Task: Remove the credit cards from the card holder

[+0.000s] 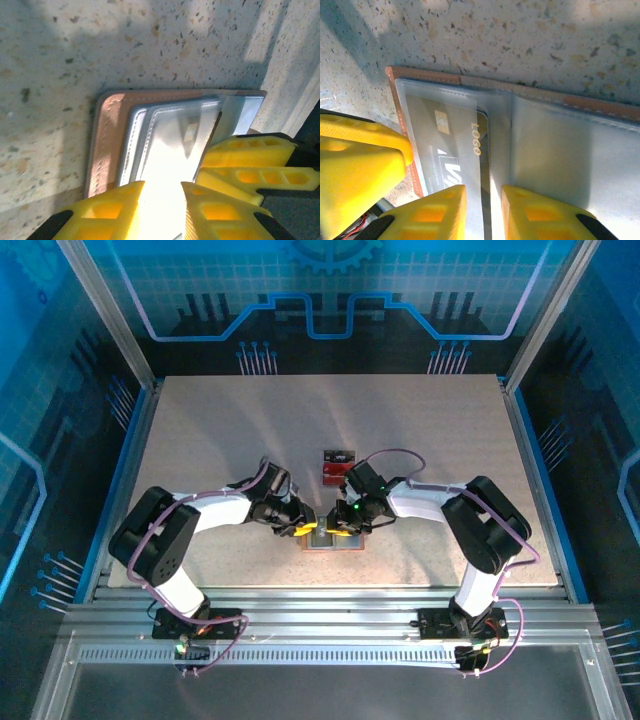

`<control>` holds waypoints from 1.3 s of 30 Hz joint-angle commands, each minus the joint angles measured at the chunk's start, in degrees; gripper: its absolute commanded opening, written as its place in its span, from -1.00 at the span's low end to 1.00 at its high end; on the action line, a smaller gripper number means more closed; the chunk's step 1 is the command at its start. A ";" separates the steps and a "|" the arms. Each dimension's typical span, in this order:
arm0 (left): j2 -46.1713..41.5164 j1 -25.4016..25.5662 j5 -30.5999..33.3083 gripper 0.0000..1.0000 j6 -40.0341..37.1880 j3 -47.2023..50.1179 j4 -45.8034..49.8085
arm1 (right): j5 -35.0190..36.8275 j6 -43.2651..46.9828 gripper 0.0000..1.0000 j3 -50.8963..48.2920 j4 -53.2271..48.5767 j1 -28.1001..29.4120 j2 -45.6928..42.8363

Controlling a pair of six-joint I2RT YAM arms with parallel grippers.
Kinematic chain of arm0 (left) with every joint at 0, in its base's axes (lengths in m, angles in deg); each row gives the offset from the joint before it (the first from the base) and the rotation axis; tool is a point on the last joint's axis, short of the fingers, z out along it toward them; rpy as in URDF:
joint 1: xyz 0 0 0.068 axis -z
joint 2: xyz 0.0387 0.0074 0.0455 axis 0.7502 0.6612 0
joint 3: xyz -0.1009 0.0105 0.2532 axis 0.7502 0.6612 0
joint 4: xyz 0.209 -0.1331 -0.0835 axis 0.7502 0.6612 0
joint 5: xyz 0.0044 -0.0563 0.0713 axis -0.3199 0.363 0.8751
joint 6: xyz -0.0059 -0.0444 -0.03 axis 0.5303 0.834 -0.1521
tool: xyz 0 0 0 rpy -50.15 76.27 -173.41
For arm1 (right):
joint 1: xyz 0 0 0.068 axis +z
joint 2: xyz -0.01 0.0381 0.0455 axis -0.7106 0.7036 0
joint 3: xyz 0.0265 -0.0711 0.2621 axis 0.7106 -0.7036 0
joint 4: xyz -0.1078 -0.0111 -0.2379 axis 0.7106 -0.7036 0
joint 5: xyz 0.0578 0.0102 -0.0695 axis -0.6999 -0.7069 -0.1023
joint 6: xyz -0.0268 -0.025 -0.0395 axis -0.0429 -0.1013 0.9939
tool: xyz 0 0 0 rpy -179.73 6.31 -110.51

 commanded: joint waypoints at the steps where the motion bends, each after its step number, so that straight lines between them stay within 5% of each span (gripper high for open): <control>1: -2.82 -0.21 1.76 -0.52 -1.76 -1.73 5.70 | 1.30 1.01 -0.49 1.11 -2.71 0.58 -2.10; 14: 0.59 2.54 1.89 -0.84 -0.49 -1.03 3.76 | -1.70 1.27 -0.49 2.04 -0.79 0.58 -1.21; 39: 1.06 2.53 3.14 -0.87 -1.88 -1.40 6.02 | 1.18 2.75 -0.50 1.54 -4.04 0.67 1.22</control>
